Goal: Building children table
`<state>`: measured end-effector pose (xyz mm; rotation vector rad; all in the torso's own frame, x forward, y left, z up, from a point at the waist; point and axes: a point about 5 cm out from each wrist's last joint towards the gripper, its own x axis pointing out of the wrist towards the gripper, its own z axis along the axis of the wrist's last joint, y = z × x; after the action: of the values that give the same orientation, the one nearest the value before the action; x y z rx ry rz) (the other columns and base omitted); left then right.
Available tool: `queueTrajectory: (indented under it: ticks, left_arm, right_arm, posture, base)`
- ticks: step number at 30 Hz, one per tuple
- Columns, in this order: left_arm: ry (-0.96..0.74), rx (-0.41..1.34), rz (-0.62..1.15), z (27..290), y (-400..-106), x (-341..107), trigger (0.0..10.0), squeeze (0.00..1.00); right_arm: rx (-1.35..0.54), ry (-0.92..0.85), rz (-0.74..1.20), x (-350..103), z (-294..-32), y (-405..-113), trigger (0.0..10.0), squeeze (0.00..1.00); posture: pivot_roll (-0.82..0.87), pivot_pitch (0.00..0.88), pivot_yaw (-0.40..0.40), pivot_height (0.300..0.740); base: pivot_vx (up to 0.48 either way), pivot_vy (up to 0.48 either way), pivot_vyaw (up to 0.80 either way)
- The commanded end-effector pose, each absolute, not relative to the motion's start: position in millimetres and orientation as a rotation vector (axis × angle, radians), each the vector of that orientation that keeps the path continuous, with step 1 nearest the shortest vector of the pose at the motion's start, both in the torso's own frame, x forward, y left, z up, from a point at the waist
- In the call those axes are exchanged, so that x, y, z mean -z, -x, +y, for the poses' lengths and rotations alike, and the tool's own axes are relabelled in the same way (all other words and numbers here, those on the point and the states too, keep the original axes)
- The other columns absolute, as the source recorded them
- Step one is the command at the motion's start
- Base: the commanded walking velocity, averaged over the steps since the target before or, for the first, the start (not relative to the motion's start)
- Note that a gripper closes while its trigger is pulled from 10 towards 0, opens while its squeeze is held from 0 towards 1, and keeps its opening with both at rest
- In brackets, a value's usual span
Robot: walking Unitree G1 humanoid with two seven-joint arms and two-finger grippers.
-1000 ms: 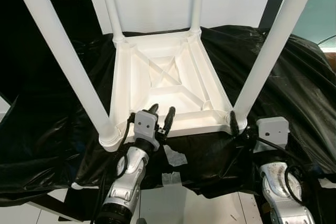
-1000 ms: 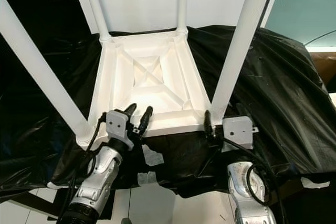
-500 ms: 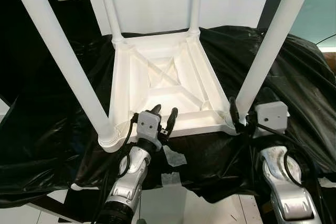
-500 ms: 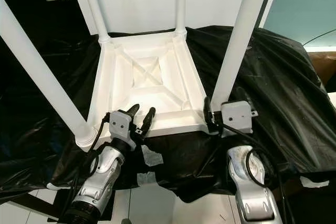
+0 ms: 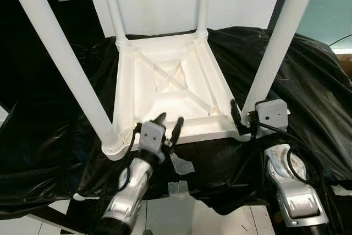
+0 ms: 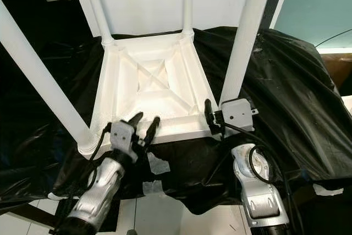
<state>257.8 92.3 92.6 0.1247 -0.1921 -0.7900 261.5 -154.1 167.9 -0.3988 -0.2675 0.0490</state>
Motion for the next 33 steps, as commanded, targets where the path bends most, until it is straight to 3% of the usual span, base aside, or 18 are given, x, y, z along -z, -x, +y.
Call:
queueTrajectory:
  ticks: [1,8,33]
  left_arm:
    - [-0.133,0.837,-0.184,92.4,-254.9,-90.2,10.0,0.0]
    - [-0.062,0.735,-0.174,98.9,-262.6,-92.1,10.0,0.0]
    - [-0.051,0.763,-0.188,91.5,-262.5,-91.7,10.0,0.0]
  right_arm:
    - [-0.071,0.394,-0.257,-166.3,-151.9,-263.7,10.0,0.0]
    - [-0.066,0.392,-0.262,-169.9,-156.1,-269.0,10.0,0.0]
    - [-0.038,0.372,-0.242,-164.5,-155.7,-265.0,10.0,0.0]
  posture:
    - [-0.02,0.0,0.02,0.74]
    - [-0.02,0.0,0.012,0.74]
    - [-0.03,0.0,0.03,0.74]
  base:
    - [0.0,0.0,0.0]
    - [0.0,0.0,0.0]
    - [0.0,0.0,0.0]
